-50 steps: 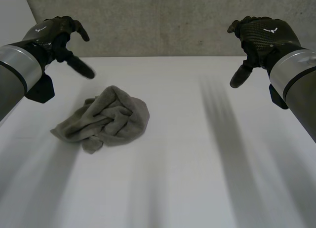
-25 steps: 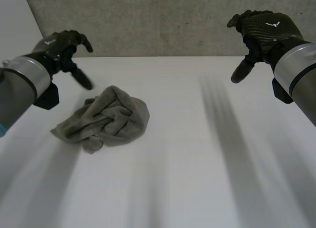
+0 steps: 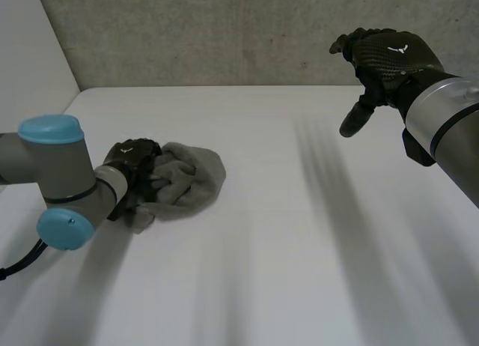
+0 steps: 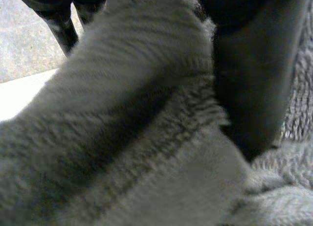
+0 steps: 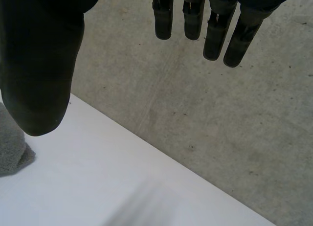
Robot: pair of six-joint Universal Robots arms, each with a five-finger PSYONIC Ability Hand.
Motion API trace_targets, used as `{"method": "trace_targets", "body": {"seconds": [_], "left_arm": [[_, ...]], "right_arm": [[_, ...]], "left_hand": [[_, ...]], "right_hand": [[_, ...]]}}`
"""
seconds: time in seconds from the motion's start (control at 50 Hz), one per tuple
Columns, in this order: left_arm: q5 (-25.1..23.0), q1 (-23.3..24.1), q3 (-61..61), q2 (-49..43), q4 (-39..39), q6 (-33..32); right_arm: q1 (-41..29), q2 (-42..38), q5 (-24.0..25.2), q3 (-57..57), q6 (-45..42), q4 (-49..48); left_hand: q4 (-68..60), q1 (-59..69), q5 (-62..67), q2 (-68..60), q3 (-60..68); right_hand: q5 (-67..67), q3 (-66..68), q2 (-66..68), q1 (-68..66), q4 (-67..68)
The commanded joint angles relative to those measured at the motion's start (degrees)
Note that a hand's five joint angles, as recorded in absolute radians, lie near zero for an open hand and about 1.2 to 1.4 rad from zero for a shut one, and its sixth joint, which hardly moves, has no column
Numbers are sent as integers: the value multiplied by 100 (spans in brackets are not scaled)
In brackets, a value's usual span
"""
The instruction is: Fold the towel.
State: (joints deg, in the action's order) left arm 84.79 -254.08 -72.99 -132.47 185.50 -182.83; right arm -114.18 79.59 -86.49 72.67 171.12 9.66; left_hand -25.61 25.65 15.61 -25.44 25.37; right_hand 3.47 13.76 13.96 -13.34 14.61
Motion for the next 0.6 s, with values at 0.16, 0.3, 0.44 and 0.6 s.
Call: {"method": "trace_targets", "body": {"seconds": [0.16, 0.3, 0.44, 0.6], "left_arm": [[-76, 200, -347, 660, 101, -324], [-50, 1016, -137, 1161, 109, -166], [-32, 1607, 426, 1839, 39, 898], [-76, 1607, 417, 2366, -84, 2348]], "right_arm": [[1, 4, -9, 37, -132, 0], [1, 4, 0, 28, -158, 0], [10, 13, 0, 28, -298, 9], [1, 57, 35, 55, -527, 18]], "left_hand": [[-5439, 5435, 5439, -5456, 5463], [-5439, 5435, 5439, -5456, 5463], [-5439, 5435, 5439, -5456, 5463], [-5439, 5435, 5439, -5456, 5463]], "right_hand": [[-347, -376, -396, 334, -461], [-347, -376, -396, 334, -461], [-347, -376, -396, 334, -461], [-347, -376, -396, 334, -461]]}}
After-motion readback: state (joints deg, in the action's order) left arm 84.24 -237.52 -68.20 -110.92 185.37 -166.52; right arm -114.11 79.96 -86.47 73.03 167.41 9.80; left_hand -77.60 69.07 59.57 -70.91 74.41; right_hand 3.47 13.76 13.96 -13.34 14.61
